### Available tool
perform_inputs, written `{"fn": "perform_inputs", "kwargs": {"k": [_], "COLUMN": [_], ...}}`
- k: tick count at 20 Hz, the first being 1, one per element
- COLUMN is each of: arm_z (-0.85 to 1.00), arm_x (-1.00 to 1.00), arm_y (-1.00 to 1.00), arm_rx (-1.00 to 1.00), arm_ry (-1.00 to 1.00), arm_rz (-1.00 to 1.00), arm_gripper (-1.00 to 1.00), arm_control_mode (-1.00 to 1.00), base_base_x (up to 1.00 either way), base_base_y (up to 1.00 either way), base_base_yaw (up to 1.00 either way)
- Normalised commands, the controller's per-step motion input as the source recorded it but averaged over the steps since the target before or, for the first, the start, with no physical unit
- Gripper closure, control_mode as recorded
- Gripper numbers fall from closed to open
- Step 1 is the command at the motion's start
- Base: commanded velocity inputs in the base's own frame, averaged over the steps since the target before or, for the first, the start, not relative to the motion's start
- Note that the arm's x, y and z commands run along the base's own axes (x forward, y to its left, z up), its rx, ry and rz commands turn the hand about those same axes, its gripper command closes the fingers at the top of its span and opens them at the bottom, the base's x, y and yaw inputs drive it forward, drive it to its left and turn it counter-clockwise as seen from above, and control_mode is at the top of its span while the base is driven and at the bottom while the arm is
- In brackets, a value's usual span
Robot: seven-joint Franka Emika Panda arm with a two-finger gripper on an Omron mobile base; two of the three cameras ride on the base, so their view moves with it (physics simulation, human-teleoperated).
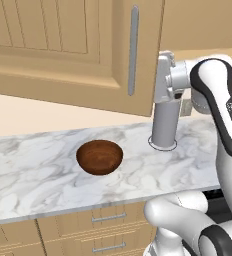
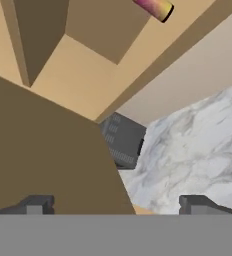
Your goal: Open the cabinet. Pick the orange and apple from the cabinet and place them into the bowl. Then close the cabinet.
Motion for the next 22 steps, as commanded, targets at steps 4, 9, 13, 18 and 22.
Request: {"fn": "perform_inputs", "kwargs": {"k": [4, 9, 13, 18, 22], "arm_z": [-0.07, -0.02, 0.00, 0.00, 0.00], "arm_x": [-0.26, -0.53, -0.61, -0.55, -0.46], "arm_y": [0.41, 0.36, 0.35, 0.37, 0.31], "arm_rx": [0.00, 0.00, 0.00, 0.00, 0.00], "arm_ry": [0.00, 0.00, 0.00, 0.00, 0.00], "arm_rz": [0.13, 0.15, 0.16, 0.15, 0.13], "arm_gripper": [-1.00, -1.00, -1.00, -1.00, -1.00], "arm_control_mode": [-1.00, -1.00, -1.00, -1.00, -1.00], "base_base_x": [0.00, 0.00, 0.00, 0.00, 0.00], "base_base_y": [0.00, 0.00, 0.00, 0.00, 0.00], "base_base_yaw": [0.00, 0.00, 0.00, 0.00, 0.00]}}
